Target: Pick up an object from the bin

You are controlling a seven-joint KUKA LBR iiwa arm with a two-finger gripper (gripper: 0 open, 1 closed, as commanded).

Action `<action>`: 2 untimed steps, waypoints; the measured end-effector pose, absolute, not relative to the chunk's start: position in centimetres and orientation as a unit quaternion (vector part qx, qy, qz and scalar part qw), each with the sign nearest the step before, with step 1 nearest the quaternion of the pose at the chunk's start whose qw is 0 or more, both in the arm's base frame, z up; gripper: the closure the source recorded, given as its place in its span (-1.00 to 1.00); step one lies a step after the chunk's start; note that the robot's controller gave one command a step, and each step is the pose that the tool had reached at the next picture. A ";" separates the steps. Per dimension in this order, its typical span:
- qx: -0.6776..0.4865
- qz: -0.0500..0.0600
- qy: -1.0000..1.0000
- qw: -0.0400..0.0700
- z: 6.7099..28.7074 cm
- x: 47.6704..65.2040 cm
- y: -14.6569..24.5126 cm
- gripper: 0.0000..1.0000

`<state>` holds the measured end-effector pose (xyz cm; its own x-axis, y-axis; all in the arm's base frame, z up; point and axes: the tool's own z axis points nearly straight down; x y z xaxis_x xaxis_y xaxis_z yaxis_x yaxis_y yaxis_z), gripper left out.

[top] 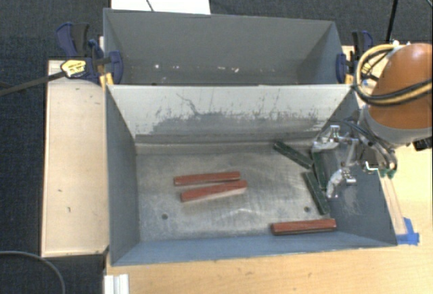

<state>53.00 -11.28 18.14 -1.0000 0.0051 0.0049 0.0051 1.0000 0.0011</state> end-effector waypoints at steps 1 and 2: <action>-0.001 0.000 -1.000 -0.001 18.6 53.2 -11.3 -1.00; 0.026 0.001 -1.000 -0.005 15.5 55.5 -12.1 -1.00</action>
Offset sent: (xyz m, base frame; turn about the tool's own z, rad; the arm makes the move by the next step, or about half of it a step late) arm 0.0596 -0.0228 -0.0958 -0.1502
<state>55.50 -12.08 15.53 -0.9986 -0.0515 -0.0109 -0.0515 0.9987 -0.0025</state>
